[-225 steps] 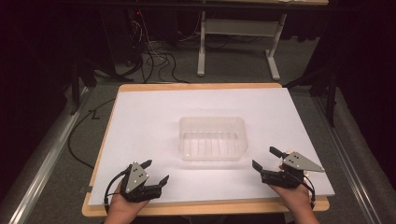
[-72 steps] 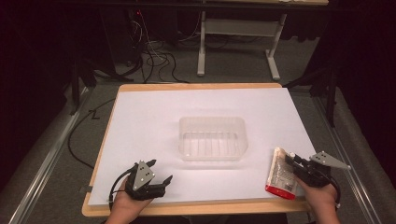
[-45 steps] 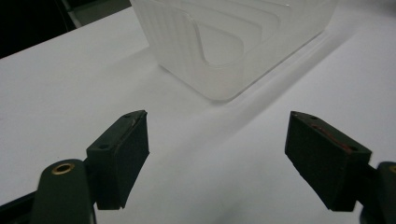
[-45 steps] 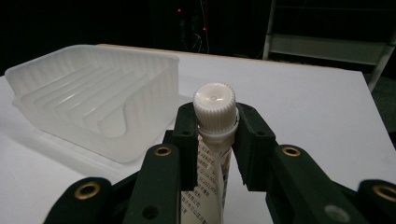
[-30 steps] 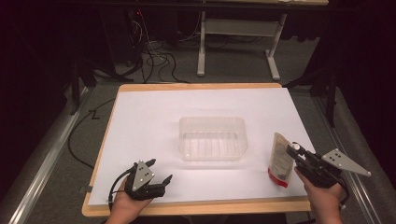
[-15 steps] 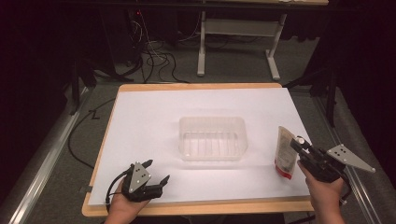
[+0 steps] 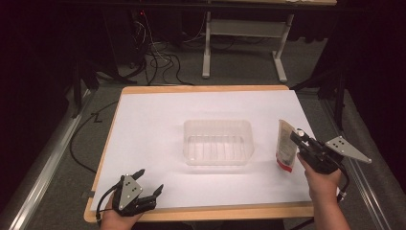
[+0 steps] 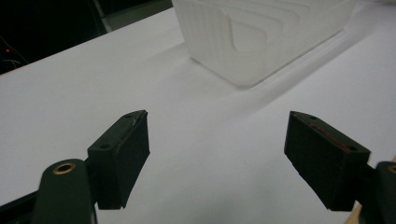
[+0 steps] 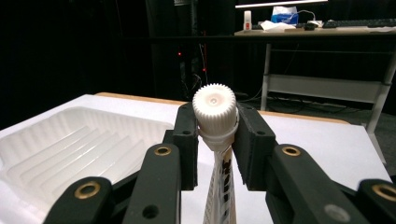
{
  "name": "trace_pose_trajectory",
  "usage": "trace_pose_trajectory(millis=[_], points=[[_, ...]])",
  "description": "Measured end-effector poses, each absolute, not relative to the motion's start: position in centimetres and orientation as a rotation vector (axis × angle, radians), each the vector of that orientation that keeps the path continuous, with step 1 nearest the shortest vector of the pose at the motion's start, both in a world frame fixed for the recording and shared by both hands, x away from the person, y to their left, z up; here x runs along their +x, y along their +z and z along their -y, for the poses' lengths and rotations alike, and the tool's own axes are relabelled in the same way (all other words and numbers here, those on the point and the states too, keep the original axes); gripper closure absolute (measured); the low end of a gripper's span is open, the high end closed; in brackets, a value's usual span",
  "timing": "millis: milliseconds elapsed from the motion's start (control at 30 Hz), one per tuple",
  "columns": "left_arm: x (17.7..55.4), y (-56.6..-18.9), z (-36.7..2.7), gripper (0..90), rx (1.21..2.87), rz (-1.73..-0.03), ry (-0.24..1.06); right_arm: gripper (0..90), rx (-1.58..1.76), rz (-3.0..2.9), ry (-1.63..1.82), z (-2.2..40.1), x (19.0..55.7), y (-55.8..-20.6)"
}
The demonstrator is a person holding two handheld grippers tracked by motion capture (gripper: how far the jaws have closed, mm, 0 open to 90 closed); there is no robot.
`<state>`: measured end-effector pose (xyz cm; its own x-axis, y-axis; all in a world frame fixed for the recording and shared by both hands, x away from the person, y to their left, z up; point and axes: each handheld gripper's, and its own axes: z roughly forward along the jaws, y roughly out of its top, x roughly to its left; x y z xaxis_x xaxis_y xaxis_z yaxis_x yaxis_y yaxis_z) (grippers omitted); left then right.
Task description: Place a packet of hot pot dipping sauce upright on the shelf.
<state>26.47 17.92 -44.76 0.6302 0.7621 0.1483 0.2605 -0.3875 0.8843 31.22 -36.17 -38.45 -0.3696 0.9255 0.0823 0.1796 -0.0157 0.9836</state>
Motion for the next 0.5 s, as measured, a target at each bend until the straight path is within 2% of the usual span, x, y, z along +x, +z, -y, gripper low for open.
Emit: trace_pose_trajectory(millis=[267, 500], points=[[26.3, -44.7, -18.0, 22.7, 1.944, -0.804, 0.697, 72.7, 1.190, -1.651, 1.407, 35.9, 32.0, -39.5], [27.0, -44.5, -16.9, 22.6, 1.941, -0.758, 0.681, 72.2, 1.168, -1.662, 1.396, 36.0, 29.6, -40.0]])
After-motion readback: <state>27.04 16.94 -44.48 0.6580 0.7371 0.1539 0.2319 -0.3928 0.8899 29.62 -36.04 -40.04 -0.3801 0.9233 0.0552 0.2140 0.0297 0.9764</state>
